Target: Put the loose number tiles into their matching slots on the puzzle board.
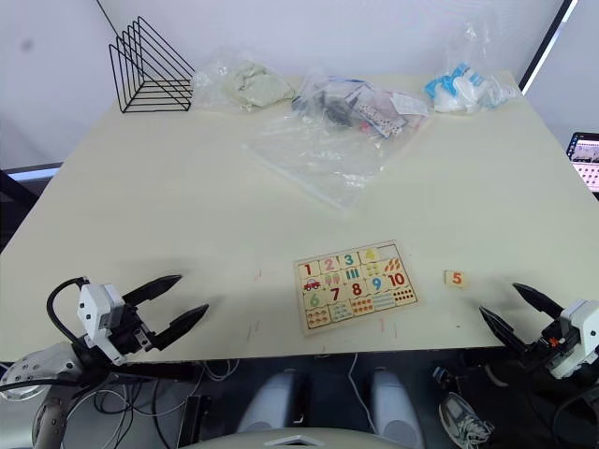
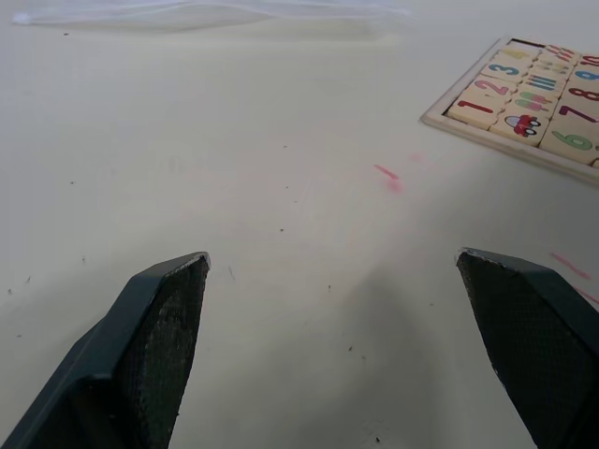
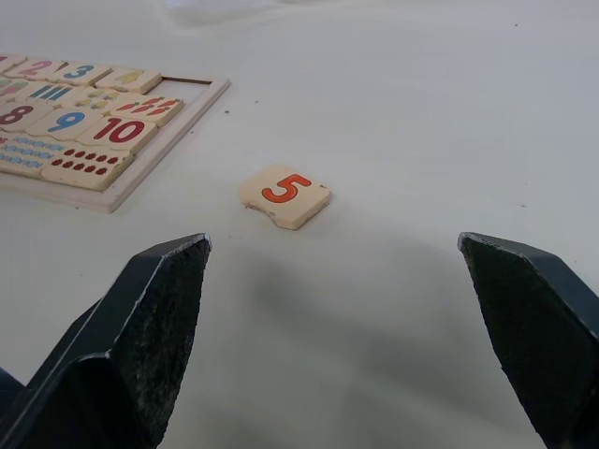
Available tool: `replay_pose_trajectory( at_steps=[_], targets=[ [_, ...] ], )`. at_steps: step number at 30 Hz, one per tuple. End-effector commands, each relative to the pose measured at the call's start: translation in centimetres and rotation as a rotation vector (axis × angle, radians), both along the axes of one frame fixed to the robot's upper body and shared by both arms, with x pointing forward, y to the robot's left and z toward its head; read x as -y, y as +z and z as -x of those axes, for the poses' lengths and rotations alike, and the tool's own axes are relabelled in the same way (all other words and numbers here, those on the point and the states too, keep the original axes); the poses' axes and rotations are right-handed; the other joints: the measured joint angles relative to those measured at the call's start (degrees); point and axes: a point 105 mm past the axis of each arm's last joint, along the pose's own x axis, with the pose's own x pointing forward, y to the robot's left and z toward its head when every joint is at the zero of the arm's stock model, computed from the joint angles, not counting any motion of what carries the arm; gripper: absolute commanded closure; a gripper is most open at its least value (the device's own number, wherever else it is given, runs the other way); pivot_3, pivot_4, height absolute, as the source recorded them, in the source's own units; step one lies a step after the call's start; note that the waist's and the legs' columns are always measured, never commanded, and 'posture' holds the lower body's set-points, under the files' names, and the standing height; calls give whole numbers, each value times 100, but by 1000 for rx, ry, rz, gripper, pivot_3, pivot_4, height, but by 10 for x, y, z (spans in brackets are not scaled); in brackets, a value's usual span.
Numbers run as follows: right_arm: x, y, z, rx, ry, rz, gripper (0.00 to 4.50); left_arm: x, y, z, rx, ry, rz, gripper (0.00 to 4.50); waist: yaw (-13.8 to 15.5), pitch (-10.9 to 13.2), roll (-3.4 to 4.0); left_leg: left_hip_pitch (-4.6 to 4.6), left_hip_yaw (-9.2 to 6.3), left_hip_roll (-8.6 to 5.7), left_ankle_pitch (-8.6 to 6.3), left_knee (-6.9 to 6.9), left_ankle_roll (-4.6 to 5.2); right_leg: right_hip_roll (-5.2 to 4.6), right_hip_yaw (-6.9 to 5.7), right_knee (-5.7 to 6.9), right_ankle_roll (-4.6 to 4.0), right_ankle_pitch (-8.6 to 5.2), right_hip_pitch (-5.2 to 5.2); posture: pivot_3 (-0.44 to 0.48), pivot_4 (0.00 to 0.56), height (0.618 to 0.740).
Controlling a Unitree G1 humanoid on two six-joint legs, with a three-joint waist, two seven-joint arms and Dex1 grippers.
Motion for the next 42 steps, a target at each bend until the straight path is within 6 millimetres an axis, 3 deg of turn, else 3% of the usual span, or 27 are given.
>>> replay_pose_trajectory(
  at_steps=[1,19,31,42],
  targets=[
    [0,7,0,37,4,16,48,-1,5,1,19,-16,-21,0,0,0,0,0,0,0,0,0,0,0,0,0,7,4,0,0,150,740],
    [2,19,-16,78,10,40,48,3,10,-3,30,-88,-32,0,1,0,0,0,0,-1,0,0,0,1,0,1,11,7,0,0,150,740],
    [-2,26,-29,16,239,190,48,19,28,-11,67,-344,-77,0,-4,0,0,1,0,-2,0,1,0,3,0,2,17,12,1,0,150,740],
    [-9,24,-62,-74,457,325,48,35,34,-17,75,-538,-107,0,-12,1,1,1,-2,-2,0,3,0,7,-1,2,19,14,2,0,150,740]
  ],
)
